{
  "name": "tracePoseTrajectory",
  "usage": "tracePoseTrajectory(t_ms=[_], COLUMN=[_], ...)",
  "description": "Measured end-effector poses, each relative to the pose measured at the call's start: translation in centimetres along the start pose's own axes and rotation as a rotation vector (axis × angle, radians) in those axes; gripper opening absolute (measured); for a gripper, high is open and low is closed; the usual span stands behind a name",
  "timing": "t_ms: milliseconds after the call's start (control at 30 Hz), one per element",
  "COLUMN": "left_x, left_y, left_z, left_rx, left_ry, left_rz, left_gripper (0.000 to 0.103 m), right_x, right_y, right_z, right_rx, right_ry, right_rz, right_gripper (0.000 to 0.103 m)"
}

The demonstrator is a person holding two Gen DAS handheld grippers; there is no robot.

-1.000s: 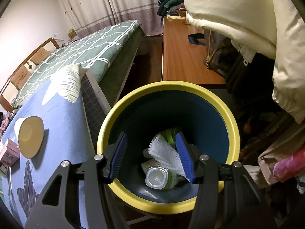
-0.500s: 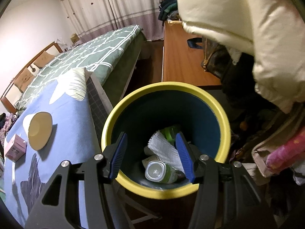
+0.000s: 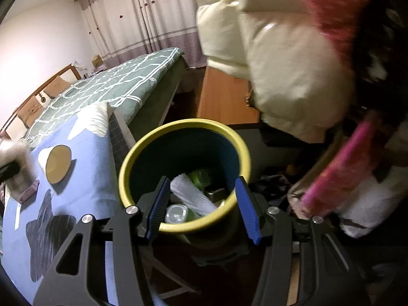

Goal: Collect trash
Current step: 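Carry the white cup with the left gripper over the bin and release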

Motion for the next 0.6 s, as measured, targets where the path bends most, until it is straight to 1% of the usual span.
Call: tracePoseTrajectory(t_ms=[33,133,167,300,467,600], left_x=[-1.6,-3.9,-5.3,-8.6,-10.9,-11.6], left_y=[0.7,1.6,2.0,2.4,2.8,2.9], left_z=[1.3,4.3,5.8,10.2,14.7,17.0], left_rx=[0.007,0.03,0.05,0.104,0.147,0.164], left_ry=[-0.016,-0.053,-0.076,-0.104,-0.116,-0.131], left_rz=[0.018,0.048,0.057,0.077,0.077,0.068], left_gripper=[0.005,0.005,0.005,0.005,0.005,0.006], right_x=[-0.6,-1.8,-2.3,-3.5,-4.6,-5.3], right_y=[0.0,-0.1,-0.1,-0.2,-0.6,-0.9], right_z=[-0.2,-0.6,-0.6,-0.6,-0.3,-0.1], right_rx=[-0.004,-0.006,-0.008,-0.008,0.0,0.011], right_ry=[-0.007,-0.009,-0.011,-0.015,-0.011,-0.01], right_rz=[0.004,0.016,0.021,0.026,0.037,0.047], right_gripper=[0.051,0.051,0.051,0.051,0.051,0.051])
Point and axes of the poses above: each gripper's, at about its wrist camera, not at the fingertips, and z roughly the way its jaws point, x to its left, y to its top, the point moved 7 cm from there along z, roughly the way its jaws point, and after that the axes turned 3 degrees about -x, right-handed, at the moved point
